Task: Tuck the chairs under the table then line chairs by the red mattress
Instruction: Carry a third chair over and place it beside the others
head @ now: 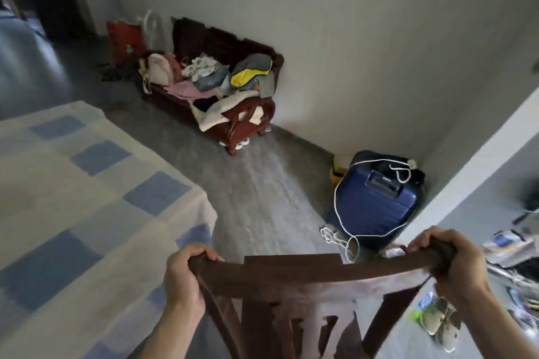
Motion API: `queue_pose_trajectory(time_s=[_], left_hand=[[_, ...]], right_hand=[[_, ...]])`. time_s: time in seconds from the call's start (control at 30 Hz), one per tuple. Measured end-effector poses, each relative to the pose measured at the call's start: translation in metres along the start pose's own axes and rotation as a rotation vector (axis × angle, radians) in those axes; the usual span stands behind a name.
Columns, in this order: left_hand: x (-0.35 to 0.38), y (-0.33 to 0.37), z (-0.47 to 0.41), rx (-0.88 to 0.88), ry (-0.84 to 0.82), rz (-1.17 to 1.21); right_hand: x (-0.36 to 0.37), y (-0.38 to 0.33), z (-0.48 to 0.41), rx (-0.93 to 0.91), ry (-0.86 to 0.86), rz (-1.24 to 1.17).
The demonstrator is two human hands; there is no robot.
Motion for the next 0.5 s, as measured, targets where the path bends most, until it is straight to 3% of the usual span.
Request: queue_pose_trajectory(time_s=[0.13,0.27,0.5], left_hand=[[0.08,-0.029,-0.062,-0.03,-0.068,0.012],[0.14,-0.047,-0.136,-0.006,-0.008,-0.005],[0.197,-0.058,-0.258,0.033,0.081,0.028]], right_hand=[[-0.018,-0.03,-0.074,-0.055,0.064,-0.034],[-0.012,-0.044,-0.175,-0.032,0.048,-0.006],[0.076,-0.057,-0.357,0.02,-0.139,0.013]])
Point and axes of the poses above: each hand's wrist, its own z-axis away from the middle knuckle, its own x-axis out of the palm, y = z × x, the point moved 9 cm from there along -z, towards the middle knuckle, and after that the axes turned 8 degrees about x, right-handed, at the moved point
